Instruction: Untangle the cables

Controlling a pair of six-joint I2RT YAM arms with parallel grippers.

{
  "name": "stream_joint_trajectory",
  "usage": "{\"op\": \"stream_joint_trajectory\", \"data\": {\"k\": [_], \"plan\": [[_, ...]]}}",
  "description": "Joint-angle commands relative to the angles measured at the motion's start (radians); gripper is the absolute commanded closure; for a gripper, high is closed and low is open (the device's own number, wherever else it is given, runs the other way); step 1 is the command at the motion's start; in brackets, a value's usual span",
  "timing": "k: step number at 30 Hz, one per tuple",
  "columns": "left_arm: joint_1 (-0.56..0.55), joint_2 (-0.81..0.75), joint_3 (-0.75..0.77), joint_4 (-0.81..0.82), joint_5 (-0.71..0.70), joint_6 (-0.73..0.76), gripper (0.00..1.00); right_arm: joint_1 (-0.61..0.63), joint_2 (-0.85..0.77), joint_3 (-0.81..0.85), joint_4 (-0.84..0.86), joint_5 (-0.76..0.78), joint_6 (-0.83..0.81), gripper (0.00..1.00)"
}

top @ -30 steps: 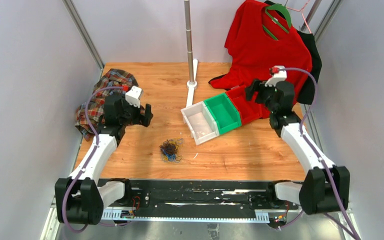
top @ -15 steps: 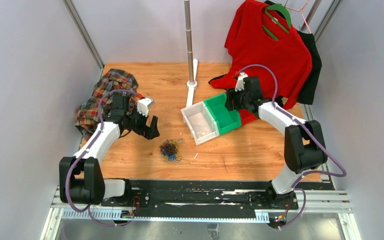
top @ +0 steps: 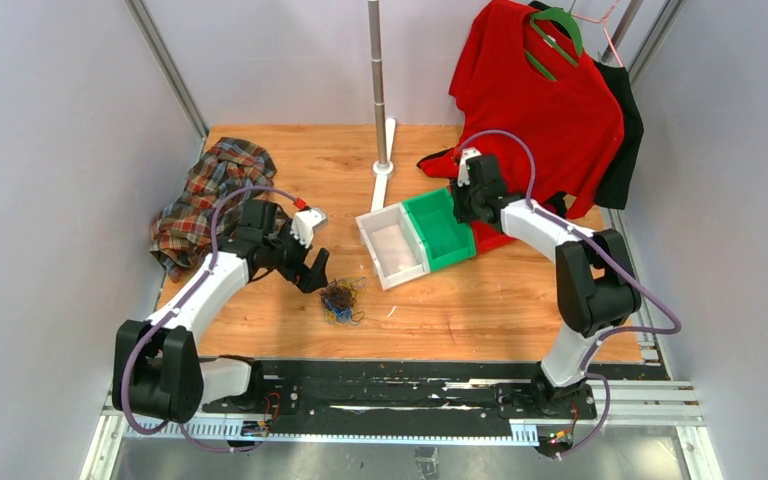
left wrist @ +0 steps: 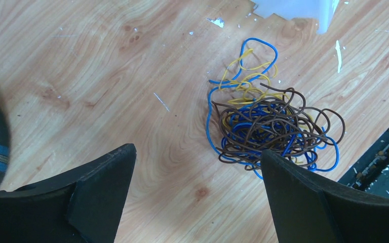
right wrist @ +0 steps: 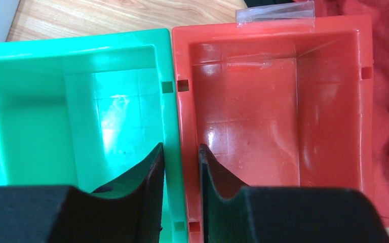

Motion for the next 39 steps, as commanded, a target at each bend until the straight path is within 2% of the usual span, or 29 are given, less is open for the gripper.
{"op": "stream_joint_trajectory", "data": {"k": [1,3,12,23,32,34,37,39], "plan": [[-0.024,-0.038,-0.026,0.047,-0.041,0.006,0.02,0.062,-0.04,-0.048,-0.012,0.172,0.075,0.95],[-0.032,-0.048,-0.035,0.062,-0.047,0.003,0.02,0.078,-0.059,-0.071,-0.027,0.206,0.106,0.99],[-0.081,-0.037,-0.054,0.077,-0.068,0.016,0.02,0.107,-0.247,-0.27,-0.009,0.36,0.243,0.99],[-0.101,-0.023,-0.047,0.08,-0.062,0.037,0.02,0.106,-0.321,-0.29,-0.107,0.572,0.313,0.99],[-0.111,-0.007,-0.046,0.043,-0.016,0.089,0.01,0.112,-0.238,-0.239,-0.08,0.491,0.397,0.98],[-0.111,-0.004,-0.044,0.026,0.008,0.108,0.01,0.132,-0.227,-0.228,-0.061,0.484,0.407,0.9],[-0.111,-0.009,-0.044,0.006,0.052,0.134,0.02,0.166,-0.24,-0.218,-0.039,0.511,0.399,0.56],[-0.111,-0.015,-0.049,0.004,0.075,0.152,0.02,0.177,-0.263,-0.213,-0.032,0.521,0.391,0.42]]}}
